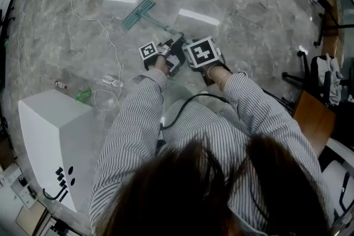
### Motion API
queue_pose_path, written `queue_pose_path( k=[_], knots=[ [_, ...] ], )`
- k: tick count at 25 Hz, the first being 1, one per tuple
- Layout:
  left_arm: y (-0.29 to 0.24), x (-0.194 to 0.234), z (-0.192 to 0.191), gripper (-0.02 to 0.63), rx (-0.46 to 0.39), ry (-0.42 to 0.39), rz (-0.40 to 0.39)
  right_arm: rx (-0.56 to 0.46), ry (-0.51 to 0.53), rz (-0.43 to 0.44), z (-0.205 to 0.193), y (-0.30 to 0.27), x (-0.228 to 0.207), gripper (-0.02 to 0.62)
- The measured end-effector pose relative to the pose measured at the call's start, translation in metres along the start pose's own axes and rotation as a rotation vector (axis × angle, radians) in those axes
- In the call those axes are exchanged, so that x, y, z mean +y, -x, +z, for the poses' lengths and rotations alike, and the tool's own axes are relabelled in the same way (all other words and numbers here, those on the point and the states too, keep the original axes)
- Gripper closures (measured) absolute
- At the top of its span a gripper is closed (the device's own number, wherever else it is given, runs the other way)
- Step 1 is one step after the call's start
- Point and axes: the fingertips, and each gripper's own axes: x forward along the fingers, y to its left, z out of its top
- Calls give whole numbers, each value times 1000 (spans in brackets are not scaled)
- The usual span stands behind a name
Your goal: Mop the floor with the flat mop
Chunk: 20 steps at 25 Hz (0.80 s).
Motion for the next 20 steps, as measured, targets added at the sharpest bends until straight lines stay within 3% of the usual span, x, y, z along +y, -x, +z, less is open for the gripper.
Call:
queue_pose_path(
  k=[8, 13, 17, 20],
  knots=[
    [-10, 48, -145, 431, 35, 8, 7, -26, -29, 11, -125, 77, -43, 483],
    [4, 97, -214, 436, 82, -25, 66, -15, -71, 44, -203, 115, -46, 483],
    [10, 92, -271, 442, 94, 67, 50, -10, -103, 62, -240, 147, -47, 482],
    [12, 105, -297, 442, 136, 76, 79, -4, -123, 68, -258, 169, -52, 482]
  ],
)
